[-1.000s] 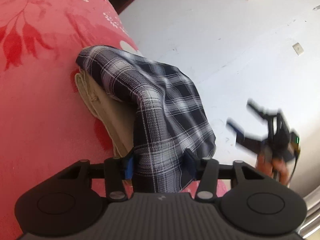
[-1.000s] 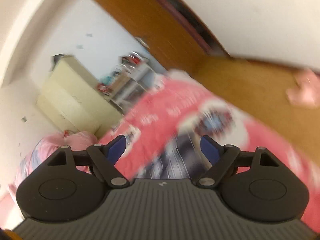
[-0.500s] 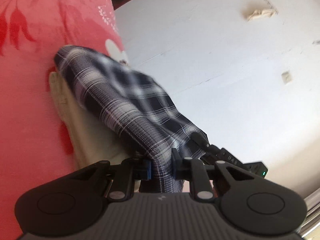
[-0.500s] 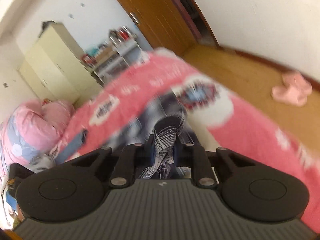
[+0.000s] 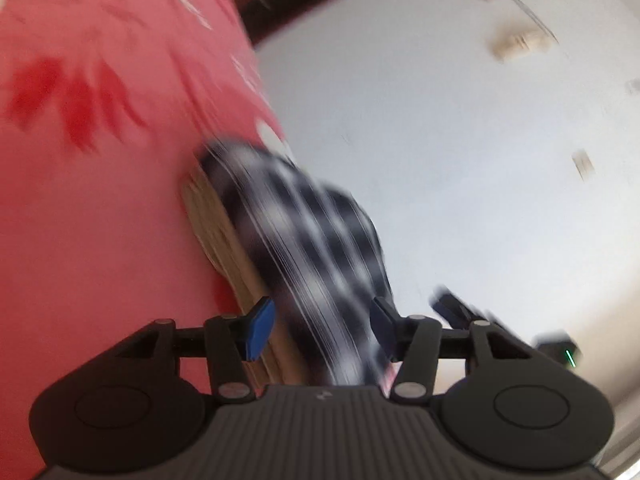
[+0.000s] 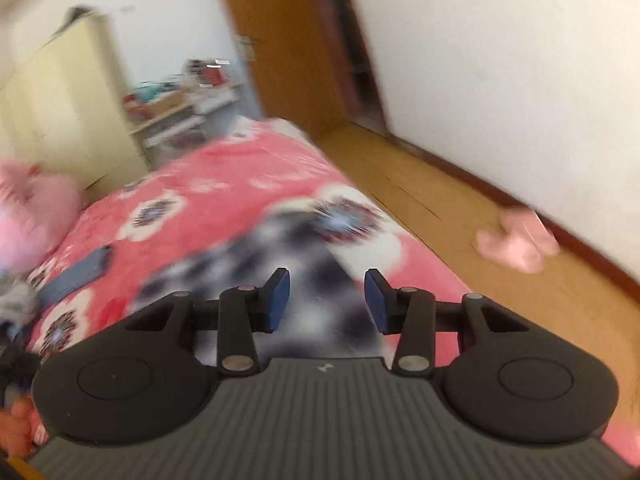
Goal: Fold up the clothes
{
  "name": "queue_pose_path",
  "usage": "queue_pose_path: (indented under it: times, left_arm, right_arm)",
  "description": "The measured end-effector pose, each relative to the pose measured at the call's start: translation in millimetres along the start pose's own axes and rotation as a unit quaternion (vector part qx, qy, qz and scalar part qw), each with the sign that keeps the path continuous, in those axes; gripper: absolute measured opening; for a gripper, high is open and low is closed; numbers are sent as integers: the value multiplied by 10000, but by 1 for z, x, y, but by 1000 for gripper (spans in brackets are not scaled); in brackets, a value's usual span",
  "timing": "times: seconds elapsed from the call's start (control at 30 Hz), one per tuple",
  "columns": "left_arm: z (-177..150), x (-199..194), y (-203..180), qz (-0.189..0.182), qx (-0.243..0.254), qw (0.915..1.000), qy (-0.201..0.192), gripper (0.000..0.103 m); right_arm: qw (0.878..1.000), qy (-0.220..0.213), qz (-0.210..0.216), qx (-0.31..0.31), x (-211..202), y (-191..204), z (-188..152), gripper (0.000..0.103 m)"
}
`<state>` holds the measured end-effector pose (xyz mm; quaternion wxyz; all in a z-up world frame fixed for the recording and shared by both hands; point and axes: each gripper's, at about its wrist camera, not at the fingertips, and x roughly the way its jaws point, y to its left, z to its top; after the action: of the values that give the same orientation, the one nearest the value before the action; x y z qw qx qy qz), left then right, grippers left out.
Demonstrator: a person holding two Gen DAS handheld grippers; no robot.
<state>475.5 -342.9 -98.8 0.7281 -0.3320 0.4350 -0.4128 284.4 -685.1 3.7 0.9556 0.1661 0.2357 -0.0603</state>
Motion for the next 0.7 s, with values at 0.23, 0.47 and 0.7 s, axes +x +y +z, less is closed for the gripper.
queue_pose_path:
  times: [0.23, 0.47, 0.7]
  left_arm:
    - [53, 31, 36, 457, -679, 9966, -75, 53]
    - [77, 51, 50, 332, -954, 9949, 21, 53]
    - [71, 56, 34, -5, -833, 9963, 216, 54]
  right_arm:
    - [9649, 652, 1000, -2338, 45, 136, -30, 63]
    - [8996, 1454, 187, -4113, 115, 207, -61, 55]
    - [9599, 1075, 392, -2561, 107, 159, -23, 15]
